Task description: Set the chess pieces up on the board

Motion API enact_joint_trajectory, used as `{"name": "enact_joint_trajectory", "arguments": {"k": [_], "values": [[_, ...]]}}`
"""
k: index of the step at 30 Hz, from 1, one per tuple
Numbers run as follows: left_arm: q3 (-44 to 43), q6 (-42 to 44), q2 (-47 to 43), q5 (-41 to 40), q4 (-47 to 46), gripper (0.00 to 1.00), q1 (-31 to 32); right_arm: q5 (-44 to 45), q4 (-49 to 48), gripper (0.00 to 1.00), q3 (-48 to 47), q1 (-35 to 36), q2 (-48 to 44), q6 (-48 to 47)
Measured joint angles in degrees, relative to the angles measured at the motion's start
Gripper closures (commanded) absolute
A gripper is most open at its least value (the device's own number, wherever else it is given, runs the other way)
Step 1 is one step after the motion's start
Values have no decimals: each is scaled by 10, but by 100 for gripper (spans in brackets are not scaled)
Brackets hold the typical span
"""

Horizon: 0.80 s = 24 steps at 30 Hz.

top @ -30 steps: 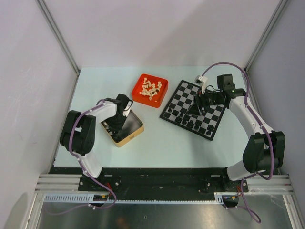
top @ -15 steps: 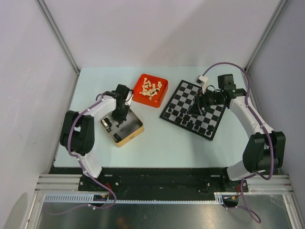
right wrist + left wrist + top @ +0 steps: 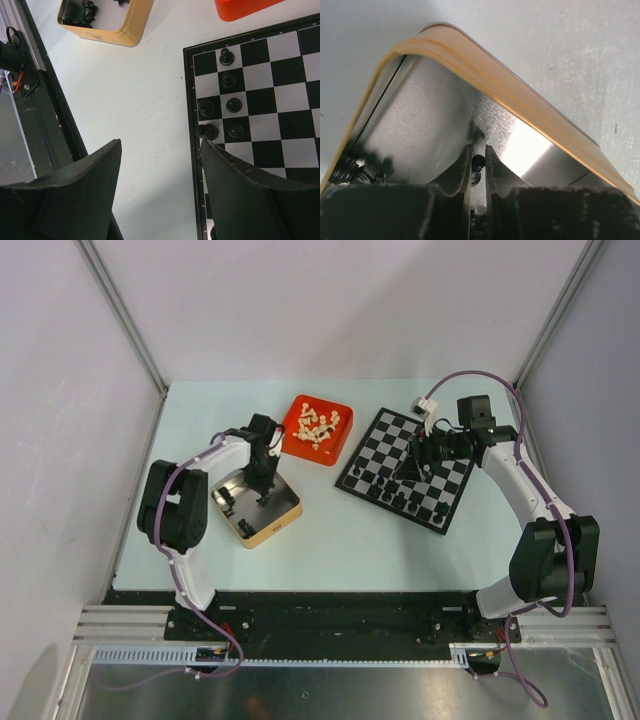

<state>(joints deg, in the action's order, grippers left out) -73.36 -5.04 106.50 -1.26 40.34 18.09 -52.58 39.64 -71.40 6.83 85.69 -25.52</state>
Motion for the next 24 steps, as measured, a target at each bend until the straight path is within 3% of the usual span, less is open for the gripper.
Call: {"name": "enact_joint_trajectory", "arguments": {"k": [8, 24], "values": [[0, -11, 11, -4, 0, 62, 0, 0, 0, 31, 0, 0, 0, 0], [38, -16, -12, -15, -3, 58, -5, 0, 0, 31, 0, -1, 0, 0]]}}
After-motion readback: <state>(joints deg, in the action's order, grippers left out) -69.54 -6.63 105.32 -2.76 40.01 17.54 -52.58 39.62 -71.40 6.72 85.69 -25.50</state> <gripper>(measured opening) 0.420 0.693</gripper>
